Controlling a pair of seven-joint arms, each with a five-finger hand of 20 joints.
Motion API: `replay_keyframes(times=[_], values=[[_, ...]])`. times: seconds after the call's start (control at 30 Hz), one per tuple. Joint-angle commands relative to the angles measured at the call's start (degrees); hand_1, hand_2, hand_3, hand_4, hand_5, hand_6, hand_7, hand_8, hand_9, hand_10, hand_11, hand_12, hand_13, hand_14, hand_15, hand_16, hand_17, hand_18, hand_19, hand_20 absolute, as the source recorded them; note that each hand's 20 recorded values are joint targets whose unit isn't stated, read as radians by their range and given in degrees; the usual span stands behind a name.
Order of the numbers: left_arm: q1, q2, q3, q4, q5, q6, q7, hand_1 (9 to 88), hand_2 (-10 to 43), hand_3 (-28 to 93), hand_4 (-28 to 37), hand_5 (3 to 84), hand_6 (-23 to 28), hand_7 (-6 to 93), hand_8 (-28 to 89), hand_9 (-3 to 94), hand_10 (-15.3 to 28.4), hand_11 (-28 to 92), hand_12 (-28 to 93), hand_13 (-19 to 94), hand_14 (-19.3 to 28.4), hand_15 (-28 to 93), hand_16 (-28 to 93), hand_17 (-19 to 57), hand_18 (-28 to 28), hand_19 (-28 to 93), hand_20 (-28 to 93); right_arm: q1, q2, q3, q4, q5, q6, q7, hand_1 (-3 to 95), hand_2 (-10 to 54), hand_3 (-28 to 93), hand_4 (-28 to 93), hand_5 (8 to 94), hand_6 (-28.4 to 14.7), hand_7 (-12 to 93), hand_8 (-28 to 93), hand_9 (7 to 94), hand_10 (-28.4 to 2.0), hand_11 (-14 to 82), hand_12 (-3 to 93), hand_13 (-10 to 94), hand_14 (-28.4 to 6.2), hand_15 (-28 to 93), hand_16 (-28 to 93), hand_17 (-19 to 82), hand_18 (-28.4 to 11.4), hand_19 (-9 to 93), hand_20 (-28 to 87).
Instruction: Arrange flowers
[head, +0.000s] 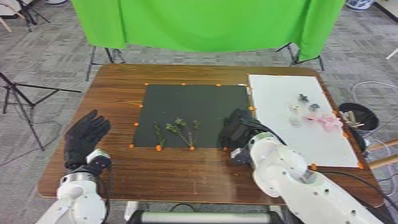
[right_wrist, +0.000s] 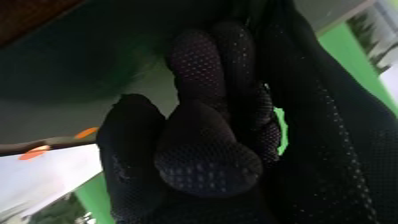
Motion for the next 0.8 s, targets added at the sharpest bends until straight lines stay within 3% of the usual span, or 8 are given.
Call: replay_keyframes(times=[0.03, 0.53, 0.8], values=[[0.36, -0.52, 0.16, -0.04, -0.09, -0.39, 0.12, 33.7, 4.3, 71, -17.8, 50.7, 5.2, 16.2, -8, 49.7, 14.9, 23, 10, 44, 16.6, 24, -3, 21.1, 15.3, 25, 26, 2.70, 1.90, -1.84, 0.76, 0.35, -1.79, -1.98, 51.9, -9.5, 61, 4, 73.6, -5.8, 43, 15, 86.9, -14.1, 47.6, 25.0, 94, -1.3, 67, 21, 72, -11.6, 93, 53], [0.38, -0.46, 0.37, -0.04, -0.18, -0.42, 0.28, 33.6, 4.3, 71, -17.7, 50.6, 5.1, 16.3, -8, 49.7, 14.9, 23, 10, 44, 16.7, 24, -3, 21.1, 15.2, 25, 26, 4.09, 2.66, -2.93, 0.73, 0.57, -1.77, -1.97, 50.0, -9.5, 62, 3, 72.5, -4.5, 42, 14, 86.6, -13.8, 47.2, 25.2, 94, -1.5, 66, 23, 71, -11.9, 93, 54], [0.71, -0.62, 0.20, -0.21, -0.30, -0.41, 0.48, 33.6, 4.2, 71, -17.5, 50.7, 5.2, 16.2, -8, 49.7, 15.0, 23, 10, 44, 16.7, 24, -3, 21.1, 15.3, 25, 26, 4.30, 2.91, -2.72, 0.37, -0.34, -3.80, -0.68, 46.0, -9.5, 58, 4, 71.6, -4.6, 32, 15, 84.3, -15.0, 45.1, 25.1, 94, -2.1, 62, 26, 68, -13.0, 93, 55]])
